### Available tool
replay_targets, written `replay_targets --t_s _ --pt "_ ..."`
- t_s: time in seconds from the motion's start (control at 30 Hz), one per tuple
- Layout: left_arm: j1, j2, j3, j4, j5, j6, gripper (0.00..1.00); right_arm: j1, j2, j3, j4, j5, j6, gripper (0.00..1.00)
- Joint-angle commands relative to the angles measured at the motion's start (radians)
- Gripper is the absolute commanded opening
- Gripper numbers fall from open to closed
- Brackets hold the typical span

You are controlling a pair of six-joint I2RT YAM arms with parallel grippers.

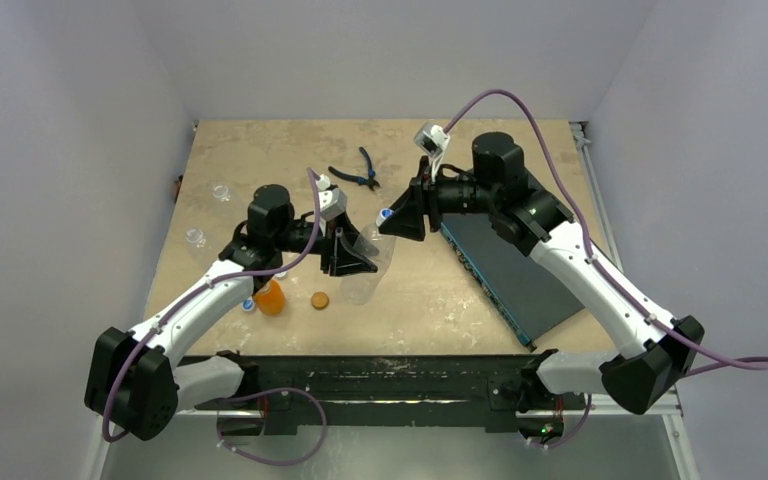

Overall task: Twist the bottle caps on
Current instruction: Screw the bottle cap onto the plastic bottle.

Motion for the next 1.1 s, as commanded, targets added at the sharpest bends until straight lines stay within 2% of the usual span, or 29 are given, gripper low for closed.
replay_targets --t_s 0.0,0.17,0.33,0.47,0.6,0.7,0.8,0.9,1.0,1.03,1.07 --pt "0.003 0.002 -0.013 0.042 0.028 -0.004 0.0 0.007 0.012 0.048 0.048 0.027 0.017 0.56" --pt "0.003 0.008 -0.014 0.042 0.023 -0.004 0.0 0.007 0.019 0.053 0.035 0.061 0.026 0.43" --pt "0.003 0.018 0.0 0.023 -0.033 0.012 0.0 0.013 0.029 0.066 0.008 0.13 0.056 0.23" --pt "-0.006 0.016 0.022 0.009 -0.267 0.024 0.0 0.017 0.057 0.095 -0.044 0.196 0.107 0.1" --pt "-0.084 0.021 0.059 0.02 -0.619 0.024 0.0 0.026 0.107 0.138 -0.117 0.326 0.164 0.02" --pt "-0.221 0.044 0.092 0.034 -0.956 0.067 0.0 0.05 0.161 0.191 -0.185 0.442 0.19 0.0" --pt "-0.307 0.079 0.103 0.096 -1.191 0.059 0.0 0.062 0.211 0.235 -0.254 0.554 0.226 0.0" --pt "-0.366 0.118 0.116 0.134 -1.334 0.068 0.0 0.062 0.251 0.257 -0.284 0.628 0.262 0.0" --pt "-0.402 0.151 0.14 0.127 -1.39 0.101 0.0 0.065 0.269 0.275 -0.277 0.652 0.286 0.0" --pt "-0.403 0.157 0.149 0.117 -1.389 0.103 0.0 0.065 0.268 0.276 -0.267 0.659 0.291 0.04" --pt "-0.403 0.156 0.147 0.109 -1.371 0.111 0.0 0.064 0.263 0.277 -0.258 0.66 0.3 0.13"
